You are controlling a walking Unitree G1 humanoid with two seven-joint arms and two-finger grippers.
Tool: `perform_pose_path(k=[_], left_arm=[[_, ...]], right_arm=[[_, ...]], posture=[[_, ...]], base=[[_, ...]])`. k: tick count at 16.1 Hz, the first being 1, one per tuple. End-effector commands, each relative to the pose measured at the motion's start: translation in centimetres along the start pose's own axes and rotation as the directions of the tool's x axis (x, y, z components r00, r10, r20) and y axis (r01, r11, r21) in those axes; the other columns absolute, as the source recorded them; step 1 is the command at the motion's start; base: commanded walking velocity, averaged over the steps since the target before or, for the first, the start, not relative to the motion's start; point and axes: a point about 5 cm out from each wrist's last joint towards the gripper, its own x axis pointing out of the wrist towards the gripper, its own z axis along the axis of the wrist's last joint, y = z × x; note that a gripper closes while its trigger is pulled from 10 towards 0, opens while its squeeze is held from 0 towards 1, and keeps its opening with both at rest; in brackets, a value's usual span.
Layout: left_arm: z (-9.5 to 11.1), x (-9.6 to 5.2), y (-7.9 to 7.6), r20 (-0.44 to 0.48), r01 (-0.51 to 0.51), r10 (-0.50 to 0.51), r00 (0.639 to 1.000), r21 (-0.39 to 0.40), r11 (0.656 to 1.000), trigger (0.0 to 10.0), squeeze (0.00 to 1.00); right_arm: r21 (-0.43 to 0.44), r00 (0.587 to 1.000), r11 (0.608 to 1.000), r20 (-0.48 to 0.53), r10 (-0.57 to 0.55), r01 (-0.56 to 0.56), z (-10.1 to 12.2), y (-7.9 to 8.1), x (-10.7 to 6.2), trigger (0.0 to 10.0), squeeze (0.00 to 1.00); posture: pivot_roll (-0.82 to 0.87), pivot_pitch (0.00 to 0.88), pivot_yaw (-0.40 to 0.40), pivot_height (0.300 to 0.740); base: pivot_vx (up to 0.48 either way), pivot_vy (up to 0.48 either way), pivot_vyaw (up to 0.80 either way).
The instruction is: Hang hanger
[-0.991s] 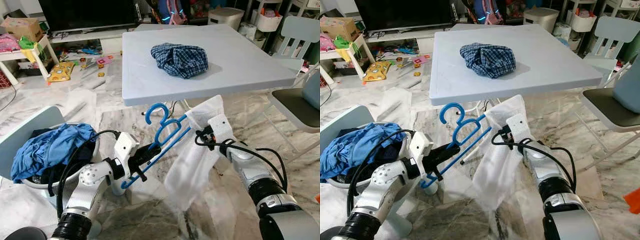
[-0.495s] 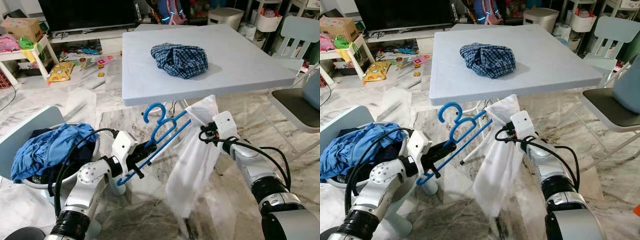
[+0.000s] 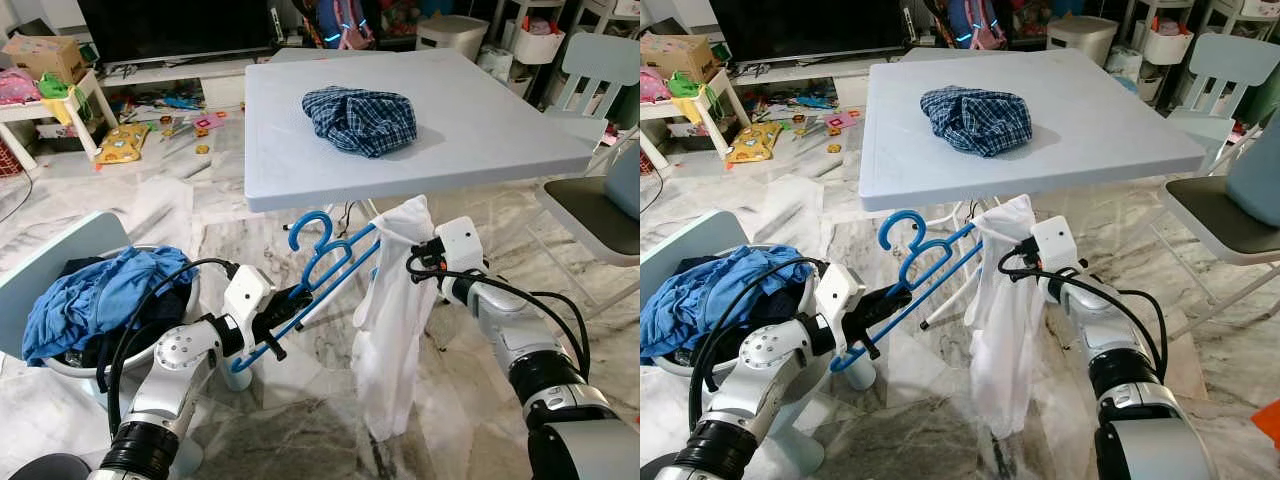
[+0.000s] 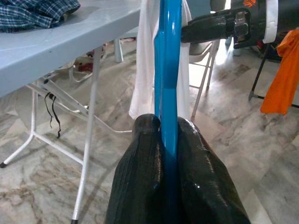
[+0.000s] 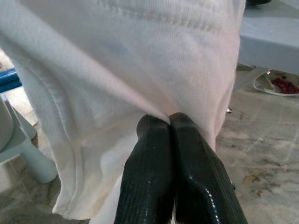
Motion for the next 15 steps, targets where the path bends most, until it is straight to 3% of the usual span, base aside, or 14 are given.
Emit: perform_pose_path(k=[1, 8, 10, 15], left_arm=[[0.4, 0.0, -0.1, 0.014, 0.017, -0.018, 1.000, 0.023, 1.000, 0.0, 0.00], [-0.3, -0.6, -0.3, -0.031, 0.041, -0.039, 0.999, 0.041, 0.998, 0.0, 0.00], [-0.9, -1.1, -0.4, -0.083, 0.058, -0.052, 0.995, 0.071, 0.996, 0.0, 0.00], [-2.2, -3.2, -1.0, -0.174, 0.082, -0.056, 0.983, 0.143, 0.986, 0.0, 0.00]], right_arm=[[0.009, 0.998, 1.000, 0.066, 0.004, -0.004, 1.5, 0.5, 0.4, 0.0, 0.00], [0.037, 0.982, 0.999, 0.187, -0.027, 0.021, 3.0, 3.3, 0.7, 0.0, 0.00], [0.069, 0.966, 0.995, 0.242, -0.093, 0.078, 4.6, 2.6, 0.7, 0.0, 0.00], [0.112, 0.897, 0.965, 0.356, -0.261, 0.236, 8.5, -1.0, -0.2, 0.0, 0.00]], posture=[[-0.19, 0.000, 0.039, 0.740], [-0.18, 0.000, 0.057, 0.740], [-0.16, 0.000, 0.057, 0.740], [-0.16, 0.000, 0.039, 0.740]], base=[[0.000, 0.000, 0.00], [0.000, 0.000, 0.00], [0.000, 0.000, 0.00], [0.000, 0.000, 0.00]])
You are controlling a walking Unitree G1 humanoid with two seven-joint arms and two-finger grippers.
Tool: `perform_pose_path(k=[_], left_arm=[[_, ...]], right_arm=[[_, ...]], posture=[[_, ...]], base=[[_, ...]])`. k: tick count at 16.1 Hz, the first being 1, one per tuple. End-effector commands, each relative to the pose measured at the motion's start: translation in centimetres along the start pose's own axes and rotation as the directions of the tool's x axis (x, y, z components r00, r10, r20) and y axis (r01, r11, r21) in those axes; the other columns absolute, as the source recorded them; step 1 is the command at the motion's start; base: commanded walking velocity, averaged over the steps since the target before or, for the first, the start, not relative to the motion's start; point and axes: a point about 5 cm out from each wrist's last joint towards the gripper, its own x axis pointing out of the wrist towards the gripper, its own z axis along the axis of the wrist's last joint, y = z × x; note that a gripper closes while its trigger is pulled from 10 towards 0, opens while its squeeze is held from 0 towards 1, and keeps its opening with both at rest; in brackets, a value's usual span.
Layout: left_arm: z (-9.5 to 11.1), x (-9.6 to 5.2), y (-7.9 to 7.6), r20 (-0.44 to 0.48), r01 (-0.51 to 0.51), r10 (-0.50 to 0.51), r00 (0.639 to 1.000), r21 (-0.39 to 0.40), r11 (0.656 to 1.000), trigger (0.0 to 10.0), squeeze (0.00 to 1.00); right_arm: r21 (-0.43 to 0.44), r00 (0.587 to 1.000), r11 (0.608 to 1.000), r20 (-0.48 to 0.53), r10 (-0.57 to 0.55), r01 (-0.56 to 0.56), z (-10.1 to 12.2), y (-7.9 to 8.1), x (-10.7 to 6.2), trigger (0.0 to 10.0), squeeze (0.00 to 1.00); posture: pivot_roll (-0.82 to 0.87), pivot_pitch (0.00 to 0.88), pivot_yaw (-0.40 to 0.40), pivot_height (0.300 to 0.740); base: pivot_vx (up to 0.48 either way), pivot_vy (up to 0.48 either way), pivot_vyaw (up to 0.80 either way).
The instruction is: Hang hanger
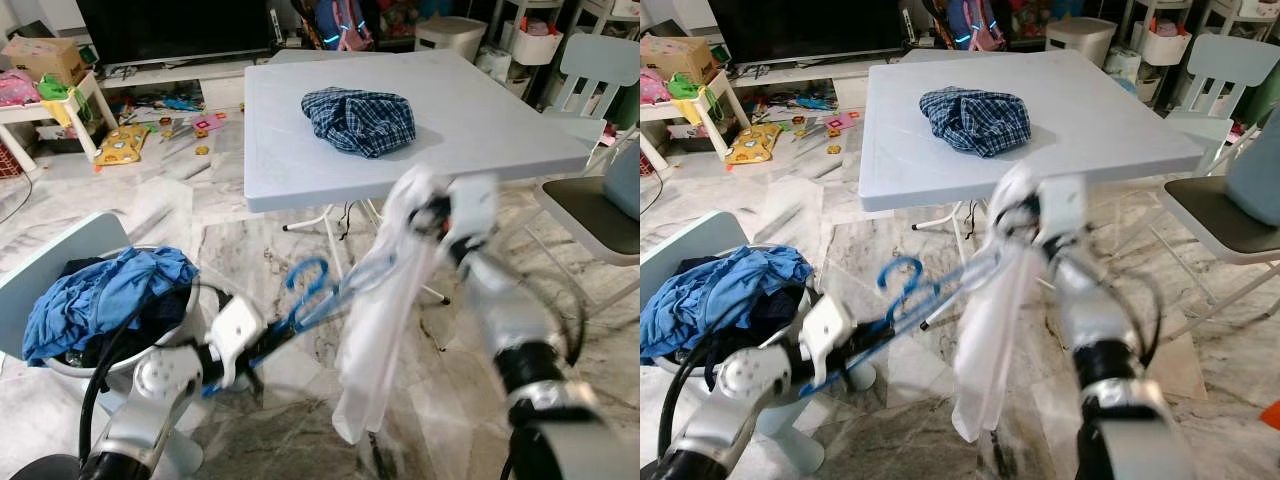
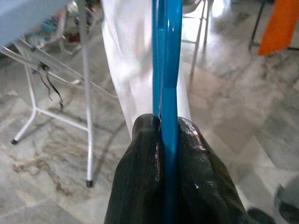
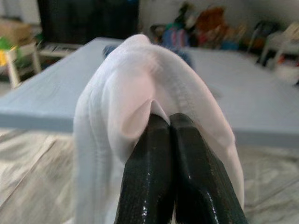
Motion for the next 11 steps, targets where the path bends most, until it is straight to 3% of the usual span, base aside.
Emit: perform_pose_path(k=[1, 4, 6, 8, 9, 11], left_arm=[[0.5, -0.1, -0.2, 0.004, 0.029, -0.029, 1.000, 0.052, 0.998, 0.0, 0.00], [0.7, -0.3, -0.6, 0.006, 0.033, -0.034, 0.999, 0.087, 0.996, 0.0, 0.00], [1.4, -0.7, 0.1, 0.056, -0.099, 0.094, 0.994, 0.086, 0.991, 0.0, 0.00], [1.6, -1.3, 0.9, 0.127, -0.307, 0.307, 0.943, -0.019, 0.952, 0.0, 0.00], [1.6, -1.4, 0.9, 0.132, -0.322, 0.324, 0.937, -0.032, 0.946, 0.0, 0.00], [1.1, -1.5, 0.3, 0.139, -0.441, 0.464, 0.875, -0.165, 0.882, 0.0, 0.00]], right_arm=[[0.002, 0.994, 0.999, 0.097, -0.041, 0.041, 2.4, -0.6, 0.6, 0.0, 0.00], [-0.030, 0.990, 0.993, 0.097, -0.107, 0.110, 2.9, -1.6, 1.0, 0.0, 0.00], [-0.095, 0.978, 0.974, 0.039, -0.204, 0.207, 2.0, -2.9, 0.9, 0.0, 0.00], [-0.118, 0.967, 0.960, 0.000, -0.254, 0.252, 0.9, -4.0, 0.3, 0.0, 0.00], [-0.124, 0.966, 0.959, -0.002, -0.258, 0.256, 0.8, -4.0, 0.3, 0.0, 0.00], [-0.139, 0.952, 0.942, -0.002, -0.308, 0.304, 0.3, -4.9, -0.2, 0.0, 0.00]], posture=[[-0.16, 0.000, 0.030, 0.740], [-0.16, 0.000, 0.024, 0.740], [-0.15, 0.000, 0.016, 0.740], [-0.14, 0.000, 0.009, 0.740], [-0.14, 0.000, 0.009, 0.740], [-0.13, 0.000, 0.007, 0.740]], base=[[0.000, 0.000, 0.00], [0.000, 0.000, 0.00], [0.000, 0.000, 0.00], [0.000, 0.000, 0.00], [0.000, 0.000, 0.00], [0.000, 0.000, 0.00]])
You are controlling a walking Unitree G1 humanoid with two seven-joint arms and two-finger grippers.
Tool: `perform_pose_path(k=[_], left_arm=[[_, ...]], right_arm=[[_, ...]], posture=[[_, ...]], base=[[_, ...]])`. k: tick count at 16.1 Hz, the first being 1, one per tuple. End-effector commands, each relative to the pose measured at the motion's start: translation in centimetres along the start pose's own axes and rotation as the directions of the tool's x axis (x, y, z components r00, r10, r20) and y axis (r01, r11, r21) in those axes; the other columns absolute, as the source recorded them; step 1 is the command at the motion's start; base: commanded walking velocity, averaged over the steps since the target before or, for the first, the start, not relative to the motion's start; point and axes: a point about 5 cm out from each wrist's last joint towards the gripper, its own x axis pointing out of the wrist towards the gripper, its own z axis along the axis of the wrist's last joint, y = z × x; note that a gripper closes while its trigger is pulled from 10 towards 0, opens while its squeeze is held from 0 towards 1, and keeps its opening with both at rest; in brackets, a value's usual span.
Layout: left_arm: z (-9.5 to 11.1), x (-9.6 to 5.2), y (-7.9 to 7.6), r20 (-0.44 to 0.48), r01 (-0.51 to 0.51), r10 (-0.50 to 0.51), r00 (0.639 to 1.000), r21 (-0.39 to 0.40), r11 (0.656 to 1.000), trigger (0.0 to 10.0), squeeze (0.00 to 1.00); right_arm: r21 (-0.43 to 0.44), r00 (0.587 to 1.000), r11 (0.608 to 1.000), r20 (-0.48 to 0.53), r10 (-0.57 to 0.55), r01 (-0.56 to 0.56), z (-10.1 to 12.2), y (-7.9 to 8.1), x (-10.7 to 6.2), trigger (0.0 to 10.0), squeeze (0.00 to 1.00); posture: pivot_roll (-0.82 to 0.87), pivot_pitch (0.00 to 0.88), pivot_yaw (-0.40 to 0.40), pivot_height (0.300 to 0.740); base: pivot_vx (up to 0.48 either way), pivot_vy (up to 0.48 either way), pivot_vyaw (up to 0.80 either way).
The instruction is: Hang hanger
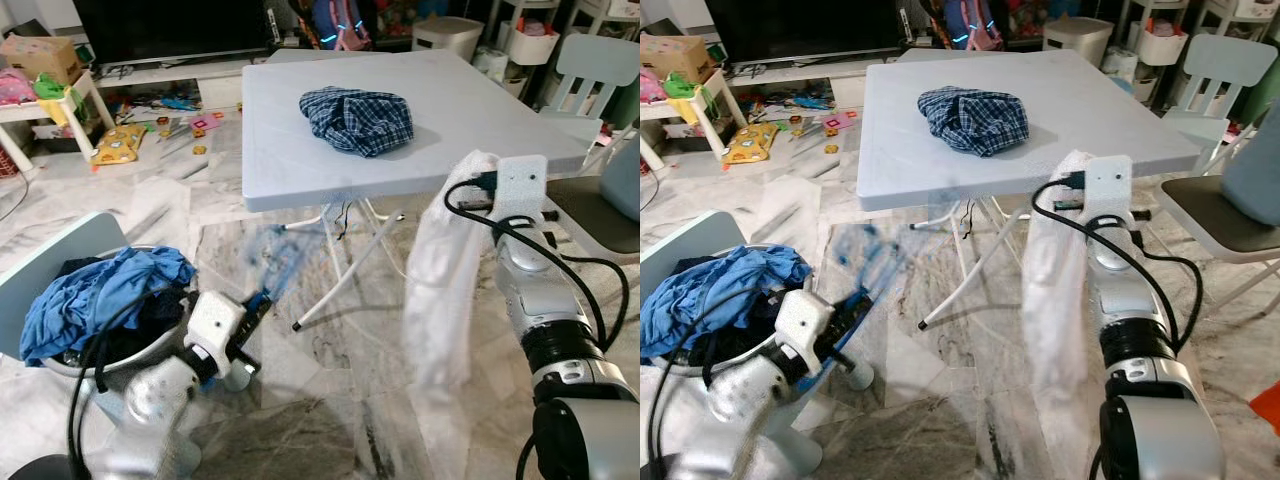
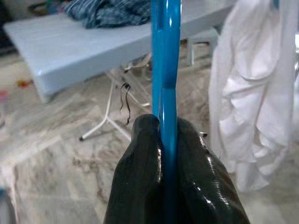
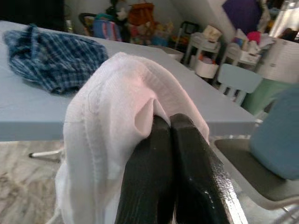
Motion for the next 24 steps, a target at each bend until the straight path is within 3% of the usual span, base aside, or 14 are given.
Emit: perform_pose_path(k=[1, 2, 3, 4, 5, 6, 9, 11, 14, 19, 24], left_arm=[[0.1, -0.4, 0.7, 0.010, -0.089, 0.089, 0.996, -0.026, 0.996, 0.0, 0.00], [0.1, -0.5, 1.2, 0.020, -0.197, 0.198, 0.980, -0.047, 0.979, 0.0, 0.00], [0.2, -0.3, 1.5, 0.019, -0.254, 0.257, 0.966, -0.082, 0.964, 3.1, 0.00], [-0.1, 0.4, 1.9, -0.033, -0.320, 0.319, 0.947, -0.062, 0.945, 10.0, 0.00], [0.1, 0.8, 1.8, -0.037, -0.322, 0.320, 0.947, -0.063, 0.945, 10.0, 0.00], [0.9, 1.5, 1.9, -0.015, -0.362, 0.362, 0.932, -0.003, 0.932, 10.0, 0.00], [2.1, 2.2, 1.8, 0.037, -0.349, 0.354, 0.935, -0.097, 0.932, 10.0, 0.00], [2.2, 2.3, 1.6, 0.033, -0.359, 0.364, 0.931, -0.104, 0.927, 10.0, 0.00], [2.3, 2.1, 1.2, 0.043, -0.333, 0.340, 0.939, -0.117, 0.936, 10.0, 0.00], [2.7, 1.9, 2.8, 0.052, -0.359, 0.368, 0.928, -0.131, 0.924, 10.0, 0.00], [3.0, 1.9, 3.4, 0.064, -0.350, 0.362, 0.930, -0.141, 0.926, 10.0, 0.00]], right_arm=[[0.016, 0.999, 0.999, 0.019, -0.035, 0.034, 0.3, -0.7, 0.1, 0.0, 0.00], [0.044, 1.000, 0.999, 0.012, -0.023, 0.023, 0.0, -0.5, -0.1, 0.0, 0.00], [0.084, 0.999, 0.996, 0.018, 0.039, -0.040, -0.3, 0.2, -0.4, 0.0, 0.00], [0.127, 0.988, 0.981, 0.049, 0.144, -0.149, -0.6, 1.2, -1.2, 0.0, 0.00], [0.139, 0.983, 0.974, 0.067, 0.173, -0.181, -0.6, 1.5, -1.5, 0.0, 0.00], [0.187, 0.971, 0.955, 0.096, 0.218, -0.232, -0.6, 1.7, -2.0, 0.0, 0.00], [0.192, 0.959, 0.949, 0.184, 0.214, -0.249, 0.4, 1.1, -2.6, 0.0, 0.00], [0.227, 0.957, 0.944, 0.221, 0.188, -0.238, 1.2, 0.9, -2.5, 0.0, 0.00], [0.246, 0.950, 0.934, 0.242, 0.198, -0.257, 1.7, 1.4, -2.7, 0.0, 0.00], [0.253, 0.947, 0.931, 0.253, 0.199, -0.263, 2.1, 1.6, -2.6, 0.0, 0.00], [0.249, 0.946, 0.932, 0.256, 0.199, -0.263, 2.2, 1.4, -2.7, 0.0, 0.00]], posture=[[-0.13, 0.000, 0.009, 0.740], [-0.13, 0.000, 0.010, 0.740], [-0.12, 0.000, 0.011, 0.740], [-0.11, 0.000, 0.010, 0.740], [-0.10, 0.000, 0.010, 0.740], [-0.10, 0.000, 0.014, 0.740], [-0.11, 0.000, 0.033, 0.740], [-0.11, 0.000, 0.040, 0.740], [-0.10, 0.000, 0.040, 0.740], [-0.09, 0.000, 0.035, 0.740], [-0.10, 0.000, 0.032, 0.740]], base=[[0.000, 0.000, 0.00], [0.000, 0.000, 0.00], [0.000, 0.000, 0.00], [0.000, 0.000, 0.00], [0.000, 0.000, 0.00], [0.000, 0.000, 0.00], [0.000, 0.000, 0.00], [0.000, 0.000, 0.00], [0.000, 0.000, 0.00], [0.278, 0.000, 0.00], [0.365, 0.000, 0.00]])
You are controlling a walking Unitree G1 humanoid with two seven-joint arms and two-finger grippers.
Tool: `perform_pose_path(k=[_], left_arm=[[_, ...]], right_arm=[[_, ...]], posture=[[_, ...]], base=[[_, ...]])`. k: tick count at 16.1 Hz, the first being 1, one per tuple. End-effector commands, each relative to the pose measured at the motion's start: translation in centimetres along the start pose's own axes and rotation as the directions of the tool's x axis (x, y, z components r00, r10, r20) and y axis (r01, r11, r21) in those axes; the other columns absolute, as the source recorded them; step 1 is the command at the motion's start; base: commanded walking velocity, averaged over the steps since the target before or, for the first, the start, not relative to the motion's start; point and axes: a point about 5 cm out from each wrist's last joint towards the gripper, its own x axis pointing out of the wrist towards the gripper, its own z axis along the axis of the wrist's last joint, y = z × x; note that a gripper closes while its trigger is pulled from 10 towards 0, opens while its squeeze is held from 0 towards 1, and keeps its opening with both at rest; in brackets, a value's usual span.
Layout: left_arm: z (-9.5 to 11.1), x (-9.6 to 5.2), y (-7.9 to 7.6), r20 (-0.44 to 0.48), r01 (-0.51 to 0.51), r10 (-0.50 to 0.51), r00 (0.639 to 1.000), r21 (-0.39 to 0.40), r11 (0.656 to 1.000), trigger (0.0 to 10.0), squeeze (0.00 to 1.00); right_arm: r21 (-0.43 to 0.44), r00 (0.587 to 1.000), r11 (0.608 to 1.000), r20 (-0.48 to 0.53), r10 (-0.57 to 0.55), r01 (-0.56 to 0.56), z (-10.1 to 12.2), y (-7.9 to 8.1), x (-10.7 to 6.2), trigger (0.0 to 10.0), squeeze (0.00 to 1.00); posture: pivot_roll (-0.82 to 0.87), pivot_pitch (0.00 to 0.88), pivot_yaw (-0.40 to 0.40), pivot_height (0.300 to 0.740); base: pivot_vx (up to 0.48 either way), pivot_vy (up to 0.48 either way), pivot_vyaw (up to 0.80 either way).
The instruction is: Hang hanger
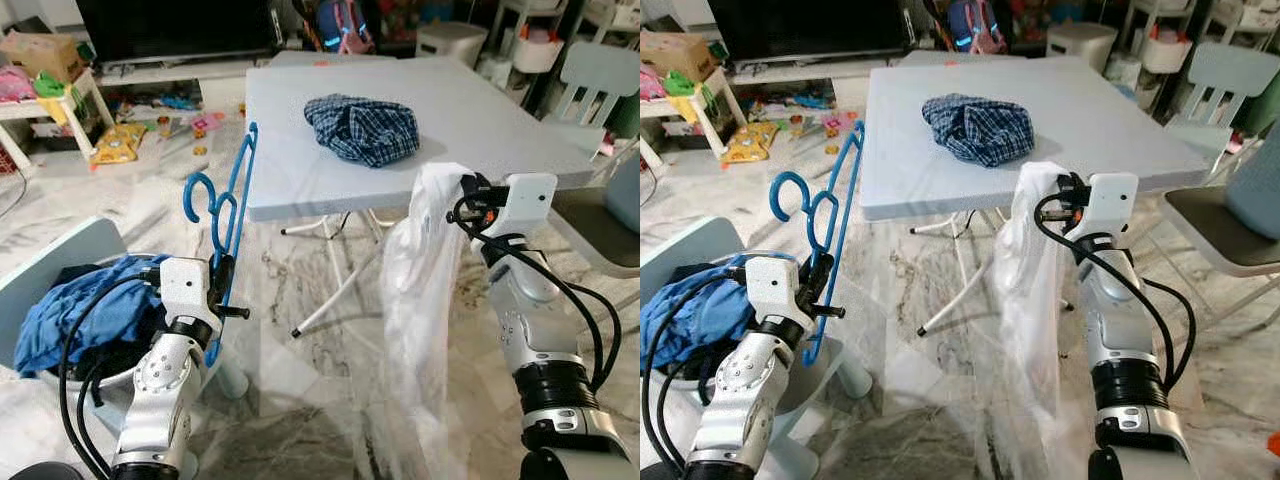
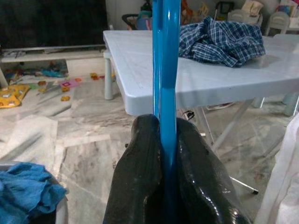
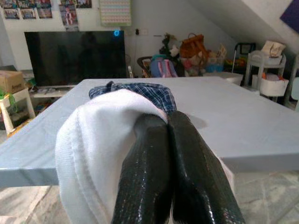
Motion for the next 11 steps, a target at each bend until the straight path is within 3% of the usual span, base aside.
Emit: perform_pose_path(k=[1, 11], left_arm=[[0.46, 0.23, 0.44, 0.009, -0.006, 0.006, 1.000, 0.007, 1.000, 10.0, 0.00], [1.42, 0.83, -0.04, 0.043, 0.007, -0.005, 0.999, -0.024, 1.000, 10.0, 0.00]], right_arm=[[-0.004, 0.998, 1.000, 0.057, 0.011, -0.011, 1.50, 0.09, 0.46, 0.0, 0.00], [-0.011, 0.997, 1.000, 0.073, 0.030, -0.029, 1.81, 0.59, 0.74, 0.0, 0.00]], posture=[[-0.10, 0.000, 0.032, 0.740], [-0.10, 0.000, 0.031, 0.740]], base=[[0.371, 0.000, 0.00], [0.375, 0.000, 0.00]])
